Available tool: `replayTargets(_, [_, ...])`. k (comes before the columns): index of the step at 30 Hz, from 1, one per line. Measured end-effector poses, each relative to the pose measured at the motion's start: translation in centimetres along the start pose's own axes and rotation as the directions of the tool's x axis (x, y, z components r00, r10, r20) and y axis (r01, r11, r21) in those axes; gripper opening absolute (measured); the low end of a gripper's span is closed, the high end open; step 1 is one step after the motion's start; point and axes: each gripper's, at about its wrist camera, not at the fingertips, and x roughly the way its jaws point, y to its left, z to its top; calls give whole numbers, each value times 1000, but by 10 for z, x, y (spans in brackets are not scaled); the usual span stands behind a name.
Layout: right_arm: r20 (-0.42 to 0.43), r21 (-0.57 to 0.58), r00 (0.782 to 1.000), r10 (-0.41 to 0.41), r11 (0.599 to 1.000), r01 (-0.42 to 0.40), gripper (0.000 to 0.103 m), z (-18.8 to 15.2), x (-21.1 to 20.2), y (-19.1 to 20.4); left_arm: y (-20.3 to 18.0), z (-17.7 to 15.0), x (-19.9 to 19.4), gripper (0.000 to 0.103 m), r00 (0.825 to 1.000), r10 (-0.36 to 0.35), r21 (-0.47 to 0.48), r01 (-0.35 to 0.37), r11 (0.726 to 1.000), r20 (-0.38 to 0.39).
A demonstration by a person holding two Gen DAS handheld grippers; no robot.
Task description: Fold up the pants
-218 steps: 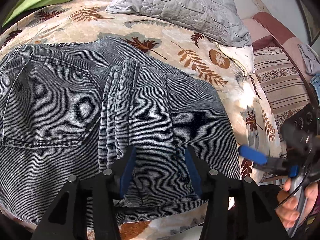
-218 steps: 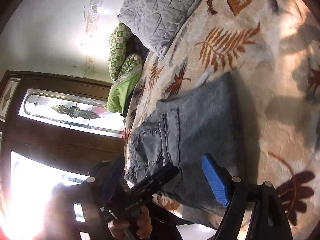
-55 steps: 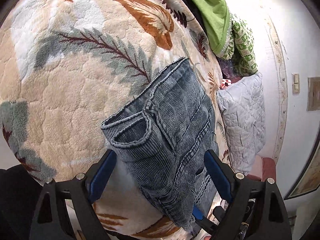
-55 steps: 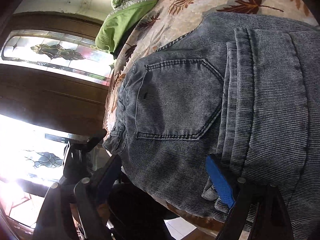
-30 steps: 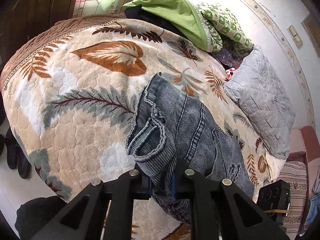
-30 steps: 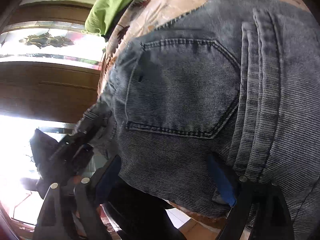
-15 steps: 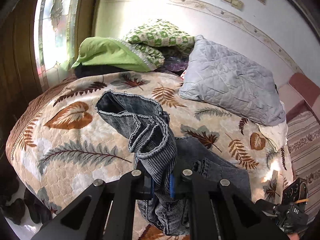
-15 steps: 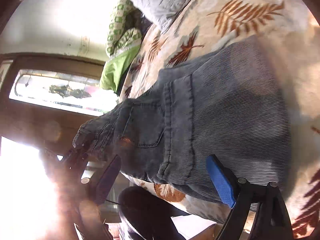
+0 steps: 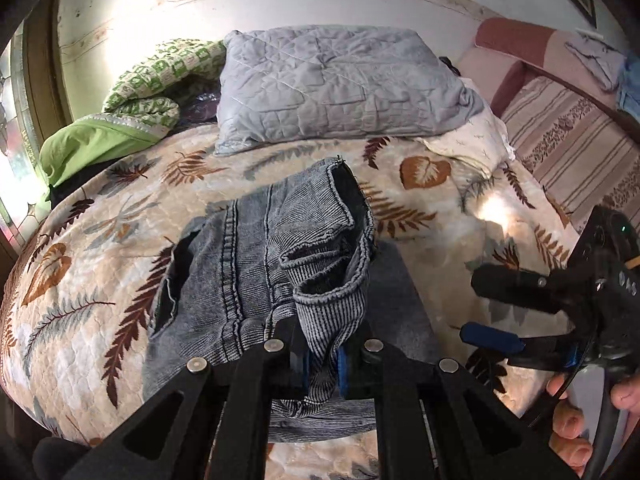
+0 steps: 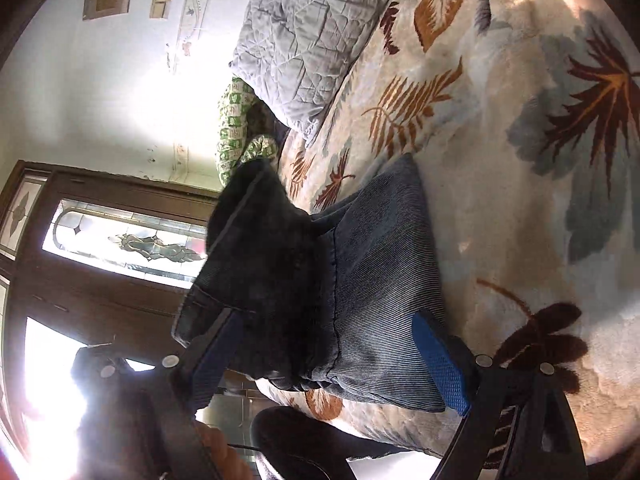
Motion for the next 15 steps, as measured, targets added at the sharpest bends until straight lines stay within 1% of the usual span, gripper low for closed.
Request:
replayTargets(2, [8, 19, 1000, 0, 1000, 0, 89, 1, -2, -6, -11, -12, 19, 9, 998, -1, 26, 3, 1000, -56])
replayTargets(4, [10, 35, 1000, -4, 999, 4, 89, 2, -4, -13, -16, -17, 23, 9, 997, -2, 37, 5, 999, -78])
replayTargets(9, [11, 47, 1000, 4, 999, -5, 89, 3, -6, -19, -12, -1, -5, 9, 1000, -10, 21, 11, 1000, -12])
replayTargets(11, [17, 52, 1000, 11, 999, -12, 89, 3, -6, -20, -14, 0, -8, 9, 1000, -18, 27, 18, 999, -9])
replayTargets(13, [22, 49, 1000, 11, 999, -12, 89, 2, -5, -18, -21, -7, 2, 9, 999, -22, 43, 23, 999, -39])
replayTargets(15, [22, 45, 1000, 6, 999, -7, 89, 1, -5, -18, -29, -19, 22, 9, 995, -23, 68, 29, 997, -95])
